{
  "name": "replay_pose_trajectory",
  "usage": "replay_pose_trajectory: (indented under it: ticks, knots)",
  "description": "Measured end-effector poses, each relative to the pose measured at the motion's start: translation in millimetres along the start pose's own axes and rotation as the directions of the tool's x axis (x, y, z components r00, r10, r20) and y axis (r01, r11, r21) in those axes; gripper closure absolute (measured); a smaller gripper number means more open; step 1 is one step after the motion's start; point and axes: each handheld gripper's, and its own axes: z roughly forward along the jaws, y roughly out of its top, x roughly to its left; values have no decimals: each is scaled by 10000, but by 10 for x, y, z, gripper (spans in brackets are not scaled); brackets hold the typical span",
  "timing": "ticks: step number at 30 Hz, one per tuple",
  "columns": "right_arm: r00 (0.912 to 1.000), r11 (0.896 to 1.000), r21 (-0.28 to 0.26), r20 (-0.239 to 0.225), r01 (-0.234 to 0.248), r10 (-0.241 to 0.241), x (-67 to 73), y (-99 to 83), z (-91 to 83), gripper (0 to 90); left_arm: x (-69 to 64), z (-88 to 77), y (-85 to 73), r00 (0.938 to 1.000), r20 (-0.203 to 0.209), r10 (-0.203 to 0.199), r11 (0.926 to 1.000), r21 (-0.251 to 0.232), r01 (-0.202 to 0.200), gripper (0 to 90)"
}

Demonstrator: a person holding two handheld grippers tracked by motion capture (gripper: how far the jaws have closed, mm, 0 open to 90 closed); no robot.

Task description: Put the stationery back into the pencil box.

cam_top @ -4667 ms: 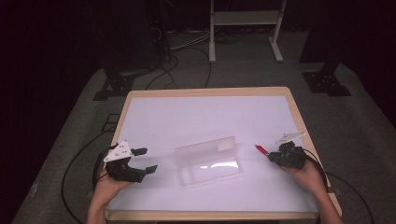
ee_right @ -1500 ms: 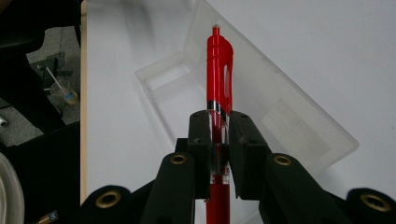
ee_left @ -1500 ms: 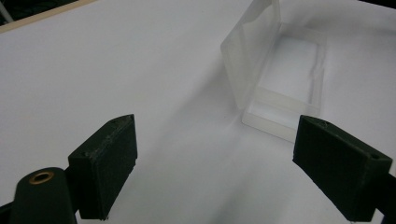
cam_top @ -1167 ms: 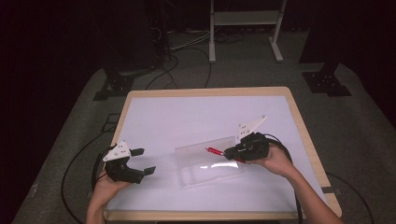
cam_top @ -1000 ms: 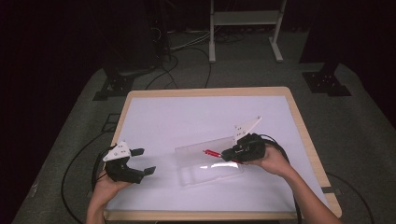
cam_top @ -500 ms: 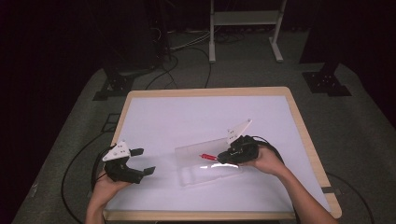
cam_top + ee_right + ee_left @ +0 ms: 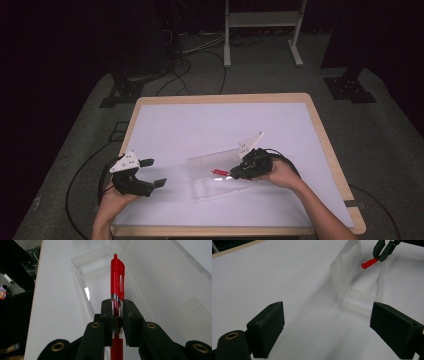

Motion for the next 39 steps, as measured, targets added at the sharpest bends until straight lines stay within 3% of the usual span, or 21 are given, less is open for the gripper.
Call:
replay_pose_trajectory:
  ticks: [30,39]
  knots:
    - [9986,9975,643,-468,277,-248,-35,-38,229,785,-3,4,3,10000,50,-15,10000,-5,15,116]
    - [9981,9985,521,-603,151,-120,-51,-47,254,784,1,15,0,9999,68,-100,9999,20,100,112]
